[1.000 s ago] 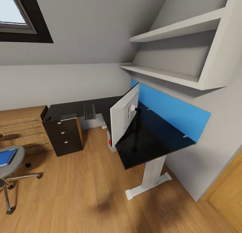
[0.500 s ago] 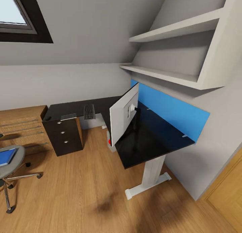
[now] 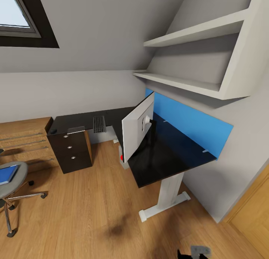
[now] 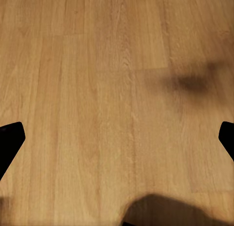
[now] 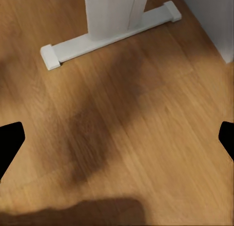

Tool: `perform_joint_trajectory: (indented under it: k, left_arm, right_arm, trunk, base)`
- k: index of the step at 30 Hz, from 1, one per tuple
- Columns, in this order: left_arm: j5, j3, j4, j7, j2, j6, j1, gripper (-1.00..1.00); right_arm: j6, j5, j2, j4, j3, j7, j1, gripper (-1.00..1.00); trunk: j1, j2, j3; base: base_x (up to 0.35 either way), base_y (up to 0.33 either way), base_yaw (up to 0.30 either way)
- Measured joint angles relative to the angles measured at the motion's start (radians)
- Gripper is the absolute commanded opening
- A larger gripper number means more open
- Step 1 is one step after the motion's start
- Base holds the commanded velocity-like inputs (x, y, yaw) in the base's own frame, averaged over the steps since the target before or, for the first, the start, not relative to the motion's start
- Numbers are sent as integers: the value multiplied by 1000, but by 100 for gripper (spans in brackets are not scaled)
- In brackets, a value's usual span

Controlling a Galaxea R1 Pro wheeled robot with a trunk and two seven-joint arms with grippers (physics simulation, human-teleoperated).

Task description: In the bedroom, organize the workspace by keeping the computer under the desk, ensuring the monitor is on the desk, placing the keyboard on the desk next to the monitor, placing the mouse on the desk next to the keyboard, moving the folder from the swivel chair onto the desk next to the mouse, stacking the notebook on top of the folder with the pen on top of the notebook, and positioning the swivel chair next to the desk.

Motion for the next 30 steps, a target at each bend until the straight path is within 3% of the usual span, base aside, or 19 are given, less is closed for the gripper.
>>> perform_joint_trajectory:
  k: [6, 13, 20, 21, 23, 25, 30]
  left_arm:
    - [0, 1, 0, 1, 0, 0, 0, 100]
    - [1, 1, 0, 3, 1, 0, 0, 100]
    - [1, 1, 0, 5, 1, -1, 0, 100]
    - [1, 1, 0, 4, 1, -1, 0, 100]
    - [1, 1, 0, 4, 1, 0, 0, 100]
    - [1, 1, 0, 4, 1, 0, 0, 100]
    - [1, 1, 0, 6, 0, 0, 0, 100]
  right_arm:
    - [206, 1, -11, -165, -1, 0, -35, 100]
    - [331, 2, -16, -187, -1, -21, -224, 100]
    - [392, 0, -10, -29, -1, -42, -475, 100]
    - [397, -2, -4, 40, -1, -44, -555, 100]
    - [396, -3, 3, 112, -1, -45, -641, 100]
    - [375, -4, 17, 207, -1, -47, -752, 100]
    - [291, -1, 59, 295, 0, -48, -884, 100]
  trunk:
    - [0, 0, 0]
    - [0, 0, 0]
    - [0, 0, 0]
    - [0, 0, 0]
    - [0, 0, 0]
    - [0, 0, 0]
    - [0, 0, 0]
  base:
    - [0, 0, 0]
    - [0, 0, 0]
    - [0, 0, 0]
    - [0, 0, 0]
    - [0, 0, 0]
    - [0, 0, 0]
    - [0, 0, 0]
